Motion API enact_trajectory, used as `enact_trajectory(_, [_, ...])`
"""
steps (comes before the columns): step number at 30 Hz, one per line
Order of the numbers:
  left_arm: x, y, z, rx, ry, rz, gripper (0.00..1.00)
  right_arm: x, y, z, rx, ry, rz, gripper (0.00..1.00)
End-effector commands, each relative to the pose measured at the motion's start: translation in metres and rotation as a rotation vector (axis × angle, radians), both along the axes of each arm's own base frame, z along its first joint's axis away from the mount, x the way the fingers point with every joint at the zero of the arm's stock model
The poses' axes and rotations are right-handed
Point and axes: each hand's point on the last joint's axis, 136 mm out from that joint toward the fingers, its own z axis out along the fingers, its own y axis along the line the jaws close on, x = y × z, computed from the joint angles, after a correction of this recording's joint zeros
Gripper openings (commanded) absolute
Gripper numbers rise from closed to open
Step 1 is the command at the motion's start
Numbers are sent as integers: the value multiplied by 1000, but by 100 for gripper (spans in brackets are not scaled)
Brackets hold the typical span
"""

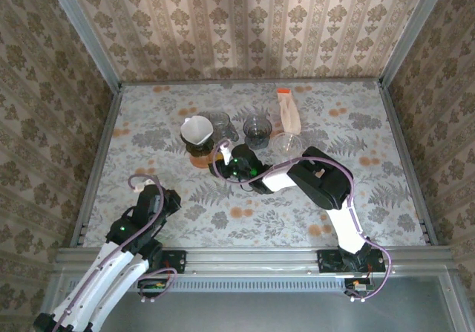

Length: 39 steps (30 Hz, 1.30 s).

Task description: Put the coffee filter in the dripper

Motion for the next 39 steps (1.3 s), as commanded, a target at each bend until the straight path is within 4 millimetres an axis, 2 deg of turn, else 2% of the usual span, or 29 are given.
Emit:
enact_trajectory(1, [-4,4,2,11,17,5,2,-1,1,-8,3,37,12,41])
enact_trajectory(5, [-4,3,2,8,16,-2,0,-8,-7,-5,21,41,2,54])
enact_trajectory(8, [-4,1,2,4,18,-10,0,-16,-16,0,36,44,-12,59])
enact_trajectory(15, [-5,-6,5,-8,20,-40,0,-50,-58,20,80,61,-95,60])
enact_trajectory(22, [-11,-29,9,34,45,-162,0,-77,-106,40,60,83,-206,60])
enact_trajectory(27, [-15,-60,20,68,17,-294,0,-88,-145,51,-7,68,-306,60])
enact_trajectory(28, [-15,-68,24,70,2,-328,0,-89,-154,58,-8,52,-332,59])
enact_trajectory(35, [-15,-147,46,92,-135,-589,0,-101,-208,87,-30,-14,-475,61])
enact_trajectory(39, [-14,-194,56,49,-222,-718,0,-108,-232,98,-35,-36,-534,62])
